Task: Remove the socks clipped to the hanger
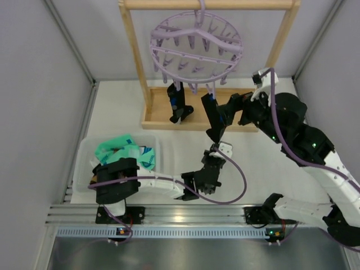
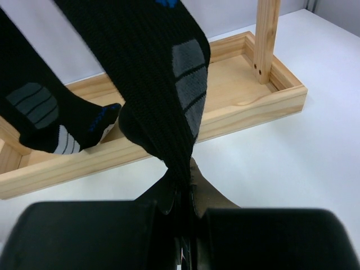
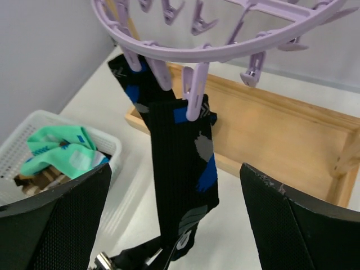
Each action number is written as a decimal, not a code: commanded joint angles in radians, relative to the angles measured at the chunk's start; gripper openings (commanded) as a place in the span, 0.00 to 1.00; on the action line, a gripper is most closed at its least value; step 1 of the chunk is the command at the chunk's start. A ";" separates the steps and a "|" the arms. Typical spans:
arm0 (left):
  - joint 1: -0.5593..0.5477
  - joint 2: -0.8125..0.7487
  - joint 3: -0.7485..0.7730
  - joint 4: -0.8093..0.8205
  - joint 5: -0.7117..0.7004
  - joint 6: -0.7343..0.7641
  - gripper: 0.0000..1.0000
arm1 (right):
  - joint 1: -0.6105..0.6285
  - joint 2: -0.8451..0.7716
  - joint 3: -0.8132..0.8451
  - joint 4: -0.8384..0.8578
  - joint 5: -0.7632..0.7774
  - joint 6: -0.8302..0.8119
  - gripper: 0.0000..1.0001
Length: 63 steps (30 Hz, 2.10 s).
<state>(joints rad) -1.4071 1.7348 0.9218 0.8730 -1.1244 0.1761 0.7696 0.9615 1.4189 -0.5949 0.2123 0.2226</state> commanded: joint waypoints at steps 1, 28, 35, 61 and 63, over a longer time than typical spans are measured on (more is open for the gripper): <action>-0.006 0.041 0.072 0.043 -0.018 0.062 0.00 | -0.012 0.083 0.107 -0.051 0.108 -0.014 0.90; -0.041 0.198 0.287 0.044 -0.003 0.249 0.00 | 0.220 0.704 0.669 -0.350 0.749 -0.258 0.75; -0.046 0.200 0.301 0.044 0.005 0.250 0.00 | 0.247 0.740 0.647 -0.284 0.875 -0.310 0.70; -0.062 0.186 0.296 0.044 0.015 0.237 0.00 | 0.209 0.741 0.519 -0.052 0.998 -0.442 0.49; -0.062 0.186 0.293 0.044 0.017 0.235 0.00 | 0.208 0.741 0.512 -0.052 0.996 -0.439 0.48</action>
<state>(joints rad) -1.4540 1.9293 1.1942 0.8742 -1.1229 0.4183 0.9882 1.7031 1.9430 -0.6952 1.1843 -0.2062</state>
